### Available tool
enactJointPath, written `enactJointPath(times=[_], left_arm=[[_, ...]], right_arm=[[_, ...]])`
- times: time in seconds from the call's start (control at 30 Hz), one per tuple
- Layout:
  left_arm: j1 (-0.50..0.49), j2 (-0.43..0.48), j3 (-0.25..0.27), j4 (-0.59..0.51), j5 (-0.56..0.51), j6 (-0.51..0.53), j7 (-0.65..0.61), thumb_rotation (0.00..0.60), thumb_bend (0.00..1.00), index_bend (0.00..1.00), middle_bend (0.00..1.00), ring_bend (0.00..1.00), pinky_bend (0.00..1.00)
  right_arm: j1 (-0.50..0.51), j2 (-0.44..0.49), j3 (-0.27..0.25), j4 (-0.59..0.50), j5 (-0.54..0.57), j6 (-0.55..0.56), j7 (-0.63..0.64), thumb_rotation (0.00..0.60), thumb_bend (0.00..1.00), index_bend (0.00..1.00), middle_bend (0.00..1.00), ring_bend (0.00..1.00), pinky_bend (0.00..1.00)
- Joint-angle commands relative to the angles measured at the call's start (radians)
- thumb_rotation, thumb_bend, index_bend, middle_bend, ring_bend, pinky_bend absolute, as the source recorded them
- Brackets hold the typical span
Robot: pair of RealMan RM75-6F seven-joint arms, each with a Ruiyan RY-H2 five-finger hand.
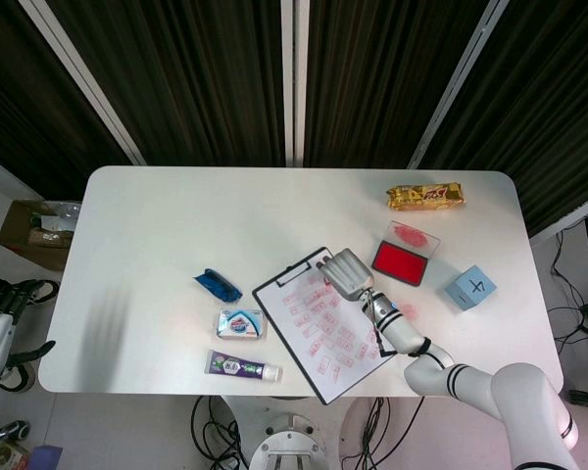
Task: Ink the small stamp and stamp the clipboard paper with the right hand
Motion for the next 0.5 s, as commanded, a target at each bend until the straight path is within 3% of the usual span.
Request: enactJointPath(times=[0.03,0.27,0.5], left_arm=[[0.001,0.001,0.0,0.0,0.0,0.0,0.0,0.6,0.0,0.17,0.16,0.16,0.25],[0.005,0.011,-0.001,-0.006,0.0,0.008,0.002,0.6,0.0,0.17,0.16,0.16,0.25],[0.002,0.012,0.0,-0.014,0.005,0.006,0.007,0.6,0.0,0.17,0.16,0.16,0.25]], right_arm=[[0.0,-0.002,0.001,0.003,0.0,0.0,0.004,0.6,0.38,0.99,0.83,0.75,0.9],[-0.005,0.025,0.019,-0.044,-0.012,0.049,0.042,0.6,0.38,0.99,0.83,0.75,0.9],[-0.04,0.166,0.053,-0.224,-0.027,0.155,0.072,0.6,0.38,0.99,0.83,0.75,0.9]])
